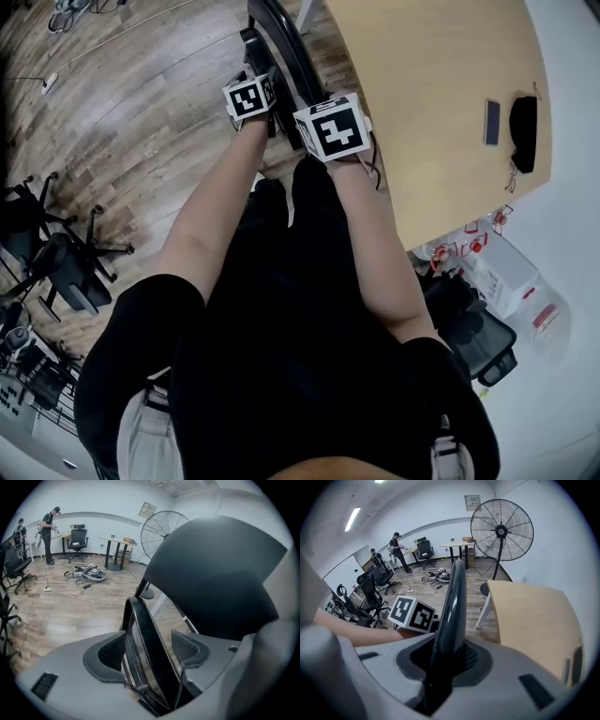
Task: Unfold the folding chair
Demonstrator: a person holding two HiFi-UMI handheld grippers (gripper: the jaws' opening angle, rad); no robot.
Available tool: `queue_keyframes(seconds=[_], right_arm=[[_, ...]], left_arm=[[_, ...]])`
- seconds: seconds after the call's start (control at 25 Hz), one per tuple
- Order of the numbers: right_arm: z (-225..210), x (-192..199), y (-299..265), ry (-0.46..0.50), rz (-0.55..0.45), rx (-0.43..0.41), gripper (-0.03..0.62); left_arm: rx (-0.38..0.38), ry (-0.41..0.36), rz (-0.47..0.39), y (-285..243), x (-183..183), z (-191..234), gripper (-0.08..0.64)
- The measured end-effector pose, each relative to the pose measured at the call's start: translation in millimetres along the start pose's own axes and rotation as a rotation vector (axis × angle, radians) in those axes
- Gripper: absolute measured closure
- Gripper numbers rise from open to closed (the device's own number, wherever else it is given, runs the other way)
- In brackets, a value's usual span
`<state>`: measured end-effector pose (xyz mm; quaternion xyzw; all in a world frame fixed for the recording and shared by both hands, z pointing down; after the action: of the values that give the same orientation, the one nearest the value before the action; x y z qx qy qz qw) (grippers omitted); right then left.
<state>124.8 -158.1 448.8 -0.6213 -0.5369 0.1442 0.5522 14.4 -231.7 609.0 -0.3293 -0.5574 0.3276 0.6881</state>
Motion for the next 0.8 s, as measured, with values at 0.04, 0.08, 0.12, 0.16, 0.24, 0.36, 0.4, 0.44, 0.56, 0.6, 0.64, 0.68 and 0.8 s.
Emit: queue_keyframes(seconds=[0.04,0.08,0.12,0.16,0.24,0.36,0.4,0.44,0.56,0.6,0.64,0.68,0.8], right_arm=[[1,0,0,0.003,-0.001,-0.002,0.517],[1,-1,-1,0.004,-0.001,-0.002,0.517],[2,-1,-1,0.005,-0.001,-0.003,0.517],[2,-1,-1,0.005,-0.003,-0.004,0.517],[3,-2,-2,0.008,-0.009,-0.006,0.517],[4,-2,-3,0.011,-0.012,-0.003,0.517],[5,-2,-4,0.012,-0.012,-0.003,0.517],[5,-3,-4,0.014,-0.013,-0.005,0.517],[6,-3,-4,0.015,-0.014,-0.011,0.517],[6,-3,-4,0.015,-0.012,-0.010,0.517],[6,-3,-3,0.017,-0.010,-0.009,0.517],[5,-4,-3,0.021,-0.008,-0.008,0.517],[4,-3,-4,0.017,-0.012,-0.012,0.517]], left_arm=[[-0.005,0.005,0.008,-5,1,-1,0.260],[-0.014,0.010,0.020,-11,2,-2,0.258],[-0.032,0.011,0.033,-16,4,-1,0.255],[-0.054,0.006,0.044,-21,5,0,0.253],[-0.092,-0.007,0.053,-30,4,2,0.250],[-0.113,-0.015,0.053,-46,1,1,0.250],[-0.117,-0.017,0.053,-50,0,1,0.250],[-0.122,-0.017,0.055,-55,-1,1,0.250],[-0.124,-0.006,0.074,-66,-1,1,0.264],[-0.100,0.014,0.100,-67,2,-3,0.274],[-0.063,0.041,0.143,-68,9,-9,0.283],[-0.034,0.057,0.184,-68,16,-15,0.295],[-0.088,-0.002,0.113,-71,8,-6,0.349]])
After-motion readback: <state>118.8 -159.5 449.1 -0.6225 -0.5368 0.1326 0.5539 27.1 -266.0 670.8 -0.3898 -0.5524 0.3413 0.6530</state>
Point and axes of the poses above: the fingertips, and each gripper's own axes: y backward along the fingers, z to its left, x out of its underside, the point moved 4 cm from there along y, backward along the fingers, and after that the axes turned 14 degrees about -x, right-handed, at the moved point
